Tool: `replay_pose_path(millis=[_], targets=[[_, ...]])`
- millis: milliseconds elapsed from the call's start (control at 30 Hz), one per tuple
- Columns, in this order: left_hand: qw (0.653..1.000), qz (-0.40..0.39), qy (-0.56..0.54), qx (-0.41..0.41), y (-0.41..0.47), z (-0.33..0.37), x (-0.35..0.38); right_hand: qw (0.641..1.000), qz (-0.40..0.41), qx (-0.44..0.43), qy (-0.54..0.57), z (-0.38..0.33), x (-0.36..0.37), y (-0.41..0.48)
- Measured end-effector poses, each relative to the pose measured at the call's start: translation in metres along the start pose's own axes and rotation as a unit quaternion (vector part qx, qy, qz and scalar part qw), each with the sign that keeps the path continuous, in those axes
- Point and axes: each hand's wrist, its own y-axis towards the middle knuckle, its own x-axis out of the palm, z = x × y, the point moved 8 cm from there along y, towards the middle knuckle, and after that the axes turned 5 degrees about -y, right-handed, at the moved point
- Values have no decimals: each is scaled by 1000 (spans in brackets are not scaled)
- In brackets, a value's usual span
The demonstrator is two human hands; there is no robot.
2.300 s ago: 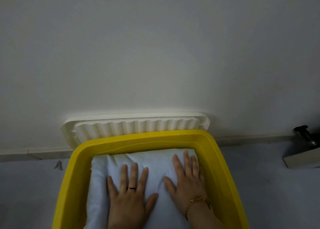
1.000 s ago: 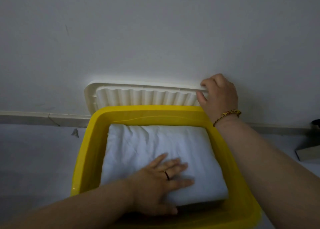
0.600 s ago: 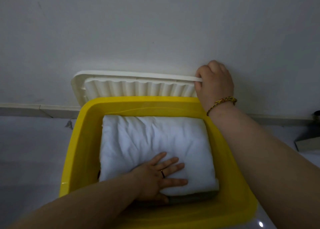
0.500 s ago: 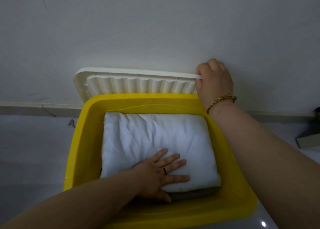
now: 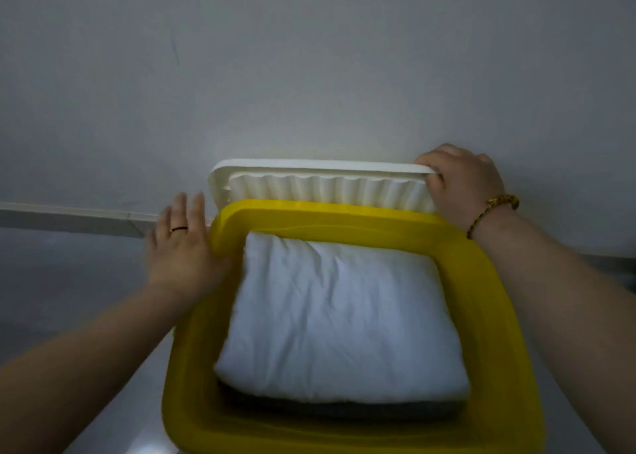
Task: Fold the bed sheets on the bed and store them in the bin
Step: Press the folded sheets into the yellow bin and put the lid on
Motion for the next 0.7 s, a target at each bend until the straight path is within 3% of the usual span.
replay_pose_path(millis=[67,100,233,700], targets=[[979,-91,-135,-125,-5,-19,13,1000,16,7,4,-1,-1,-3],[969,-113,-171,-141,-6,-20,17,1000,18,12,5,-2,-2,-5],[954,-126,-238,-134,-19,-25,17,999,39,-9,31,-10,-14,-16],[952,-151,-242,-107,-35,-30,-4,974,219,-19,56,-23,-52,-53]])
